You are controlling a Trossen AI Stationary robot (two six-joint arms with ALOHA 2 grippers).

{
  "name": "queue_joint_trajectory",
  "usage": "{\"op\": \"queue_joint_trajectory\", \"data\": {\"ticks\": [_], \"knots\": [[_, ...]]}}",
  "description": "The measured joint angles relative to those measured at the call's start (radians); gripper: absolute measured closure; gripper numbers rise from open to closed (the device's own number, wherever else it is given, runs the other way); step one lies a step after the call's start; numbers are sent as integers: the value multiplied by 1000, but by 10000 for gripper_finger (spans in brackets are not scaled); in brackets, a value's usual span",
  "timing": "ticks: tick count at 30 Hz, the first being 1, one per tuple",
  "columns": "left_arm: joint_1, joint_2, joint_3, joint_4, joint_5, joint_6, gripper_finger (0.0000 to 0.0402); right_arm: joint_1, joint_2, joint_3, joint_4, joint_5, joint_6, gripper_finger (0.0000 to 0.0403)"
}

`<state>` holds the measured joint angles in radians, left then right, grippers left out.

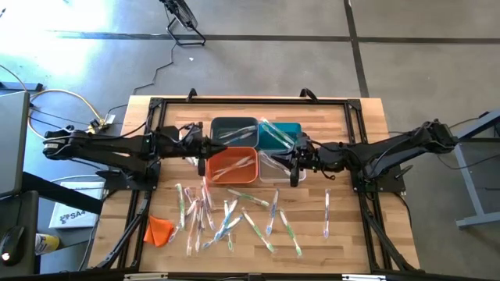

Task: Pick & Place Toothbrushes
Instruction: Put the purple toothbrush into the transparent bin

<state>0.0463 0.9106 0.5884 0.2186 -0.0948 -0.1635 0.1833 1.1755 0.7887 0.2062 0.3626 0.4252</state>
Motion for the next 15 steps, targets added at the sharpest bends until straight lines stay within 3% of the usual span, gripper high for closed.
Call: {"op": "queue_joint_trajectory", "data": {"ticks": [7, 15], "knots": [[-1, 1, 0, 3, -9, 2, 401, 0, 0, 0, -21, 0, 65, 401], [-1, 1, 0, -5, -10, 2, 401, 0, 0, 0, -97, -53, 286, 400]]}}
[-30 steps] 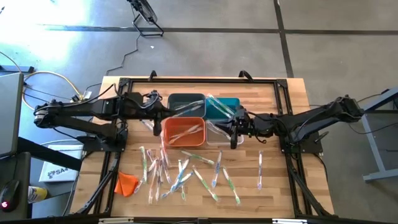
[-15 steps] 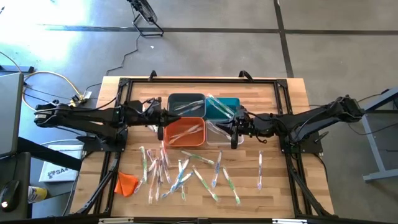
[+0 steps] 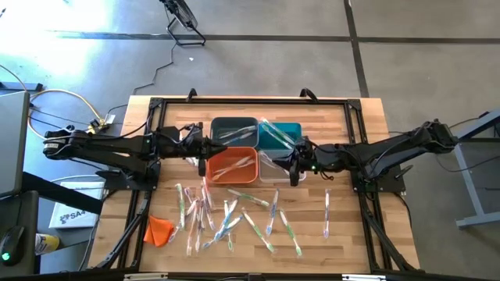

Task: Pick & Place Toothbrushes
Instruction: Put the purple toothbrush into the transparent bin

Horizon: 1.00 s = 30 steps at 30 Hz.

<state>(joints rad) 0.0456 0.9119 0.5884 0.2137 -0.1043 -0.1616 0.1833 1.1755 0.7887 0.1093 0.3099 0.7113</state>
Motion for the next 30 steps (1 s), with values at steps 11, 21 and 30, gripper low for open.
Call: {"op": "queue_joint_trajectory", "data": {"ticks": [11, 21, 30], "knots": [[0, 0, 0, -19, -1, 0, 401, 11, 0, 0, -93, 57, 175, 400], [0, 0, 0, -44, -1, 0, 401, 45, 0, 0, -236, 58, 357, 400], [0, 0, 0, -44, -1, 0, 401, 93, 0, 0, -347, 56, 453, 400]]}}
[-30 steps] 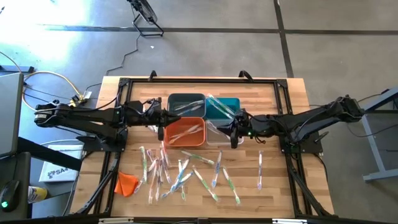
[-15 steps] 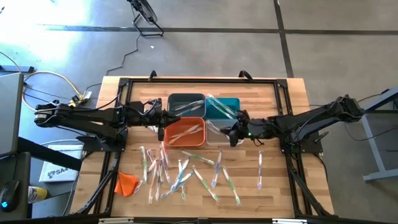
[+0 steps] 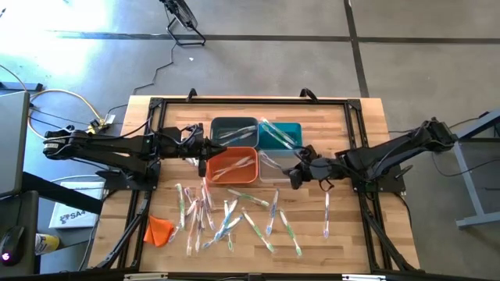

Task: Pick & Place Toothbrushes
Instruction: Put the purple toothbrush into the transparent bin

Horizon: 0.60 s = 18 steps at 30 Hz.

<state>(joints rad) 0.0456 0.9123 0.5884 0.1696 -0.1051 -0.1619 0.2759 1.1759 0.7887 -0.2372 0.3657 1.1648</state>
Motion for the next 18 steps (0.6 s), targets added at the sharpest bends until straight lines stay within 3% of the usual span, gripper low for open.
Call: {"op": "queue_joint_trajectory", "data": {"ticks": [8, 18], "knots": [[0, 0, 0, 0, 0, 0, 401, 29, 0, 0, -88, -28, 138, 400], [0, 0, 0, 0, 0, -1, 401, 125, 0, 0, -408, -91, 530, 401]]}}
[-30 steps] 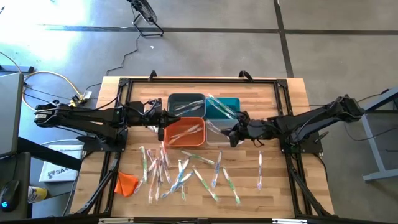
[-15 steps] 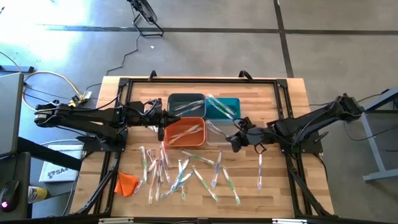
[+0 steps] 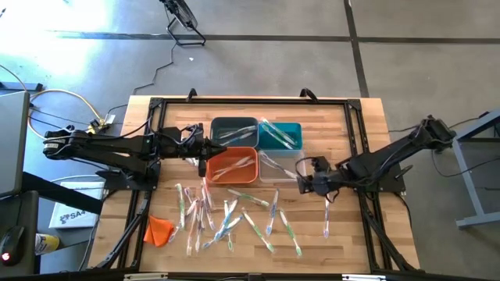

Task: Pick & Place Toothbrushes
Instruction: Put the purple toothbrush into the transparent bin

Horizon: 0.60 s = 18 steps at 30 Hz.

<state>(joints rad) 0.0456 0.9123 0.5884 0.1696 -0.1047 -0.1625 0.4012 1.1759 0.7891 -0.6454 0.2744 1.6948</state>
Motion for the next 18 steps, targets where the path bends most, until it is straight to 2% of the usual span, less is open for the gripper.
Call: {"op": "queue_joint_trajectory", "data": {"ticks": [5, 9, 13, 18], "knots": [[0, 0, 0, 0, 0, 0, 401, 59, 0, 0, -88, -111, 186, 401], [0, 0, 0, 0, 0, 0, 401, 101, 0, 0, -107, -211, 248, 401], [0, 0, 0, 0, 0, 0, 401, 147, 3, 0, -108, -232, 269, 401], [0, 0, 0, 0, 0, -5, 401, 205, 26, 0, -129, -234, 391, 401]]}}
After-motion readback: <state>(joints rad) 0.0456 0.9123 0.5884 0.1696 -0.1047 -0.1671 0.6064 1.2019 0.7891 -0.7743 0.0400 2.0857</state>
